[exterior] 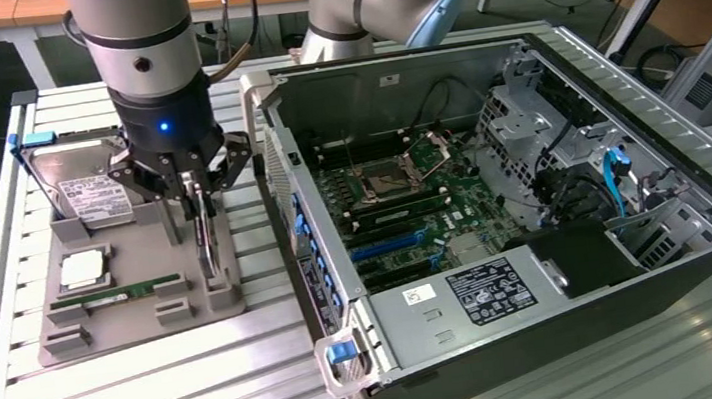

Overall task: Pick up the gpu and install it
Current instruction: 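Pick up the gpu and move the gpu toward the slot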

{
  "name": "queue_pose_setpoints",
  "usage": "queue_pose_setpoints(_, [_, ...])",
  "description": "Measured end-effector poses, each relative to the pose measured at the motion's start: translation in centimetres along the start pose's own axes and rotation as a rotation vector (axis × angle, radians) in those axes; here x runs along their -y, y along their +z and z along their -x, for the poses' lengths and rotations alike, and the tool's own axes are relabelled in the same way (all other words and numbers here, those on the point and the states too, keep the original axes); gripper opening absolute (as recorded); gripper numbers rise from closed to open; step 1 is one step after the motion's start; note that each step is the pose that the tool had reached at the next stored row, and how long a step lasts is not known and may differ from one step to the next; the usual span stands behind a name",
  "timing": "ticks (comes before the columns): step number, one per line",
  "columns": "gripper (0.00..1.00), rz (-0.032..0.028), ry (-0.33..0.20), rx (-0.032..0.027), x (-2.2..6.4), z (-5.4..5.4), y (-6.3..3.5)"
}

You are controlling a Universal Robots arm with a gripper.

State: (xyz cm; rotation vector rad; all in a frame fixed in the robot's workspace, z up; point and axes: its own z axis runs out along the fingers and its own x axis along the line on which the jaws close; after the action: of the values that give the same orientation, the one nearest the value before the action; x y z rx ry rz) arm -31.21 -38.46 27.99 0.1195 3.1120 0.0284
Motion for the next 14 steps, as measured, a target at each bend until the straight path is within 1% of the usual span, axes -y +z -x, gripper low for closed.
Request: queue_pose_setpoints(14, [0.27,0.0,0.0,0.0,-0.01,0.01,-0.34])
